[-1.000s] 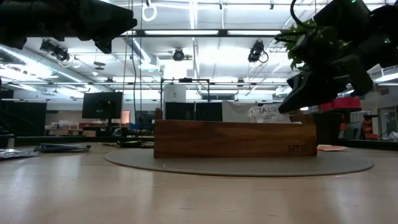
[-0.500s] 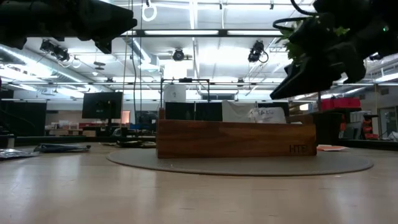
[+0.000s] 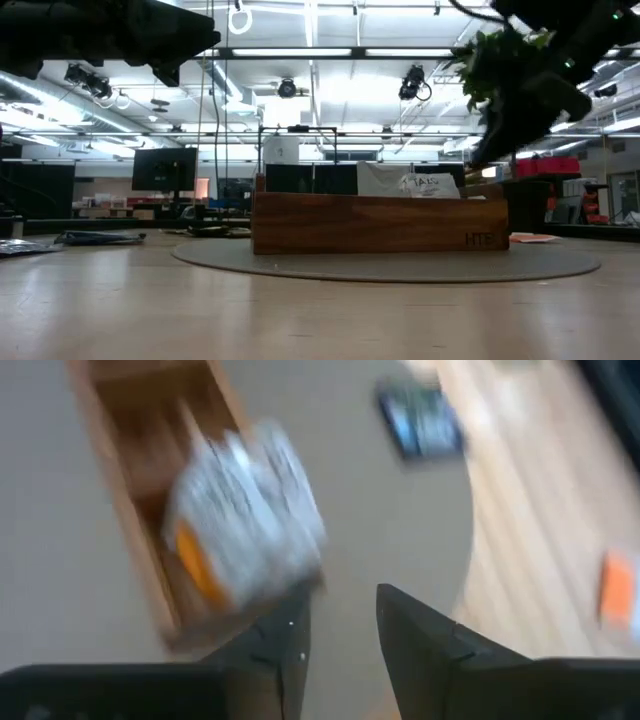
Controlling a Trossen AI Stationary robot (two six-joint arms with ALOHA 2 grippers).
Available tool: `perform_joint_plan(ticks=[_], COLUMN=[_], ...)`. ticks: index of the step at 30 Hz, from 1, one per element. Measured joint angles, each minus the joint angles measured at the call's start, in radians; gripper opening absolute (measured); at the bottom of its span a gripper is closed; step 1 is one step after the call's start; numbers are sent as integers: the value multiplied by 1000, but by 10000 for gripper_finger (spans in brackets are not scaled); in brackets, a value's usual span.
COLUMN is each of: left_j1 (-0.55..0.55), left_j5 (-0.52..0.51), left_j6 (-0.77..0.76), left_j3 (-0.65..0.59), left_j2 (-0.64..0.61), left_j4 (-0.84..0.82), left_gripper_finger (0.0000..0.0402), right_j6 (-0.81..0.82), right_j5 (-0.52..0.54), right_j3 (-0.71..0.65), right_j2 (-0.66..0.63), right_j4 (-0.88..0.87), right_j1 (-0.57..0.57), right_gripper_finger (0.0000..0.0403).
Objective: Pick & Place Tea
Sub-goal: Put the orange tea bag into the right section of the wooden organizer
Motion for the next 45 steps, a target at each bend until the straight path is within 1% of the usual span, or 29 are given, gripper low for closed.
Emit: perform_joint_plan(ticks=[4,10,13,18,23,26,28,32,39,45], left_j1=[0,0,0,0,0,0,0,0,-3,-3], left_j5=[0,0,0,0,0,0,0,0,4,4], left_j6=[7,8,11,15,31,27,26,26,19,19], left_j3=[0,0,0,0,0,0,0,0,0,0], left_j2=[0,0,1,1,1,1,1,1,1,1], left_j4=[-15,-22,-22,-24,-24,-25,-29,-33,-70,-75], left_gripper_finger=[122,122,122,122,122,122,122,122,122,122], right_j6=[150,386,524,679,766,794,791,731,692,669], right_j5=[14,122,117,103,95,86,86,81,56,-16], right_j3=[-18,-46,-46,-83,-184,-232,-251,-273,-277,-347], right_j2=[-6,-40,-68,-113,-153,-177,-191,-206,-206,-206], right_j4=[-107,-281,-344,-372,-344,-309,-253,-137,-168,-74], right_j1=[-2,-3,-17,-41,-83,-114,-133,-174,-255,-308], right_gripper_finger=[125,127,136,162,186,197,203,212,208,208])
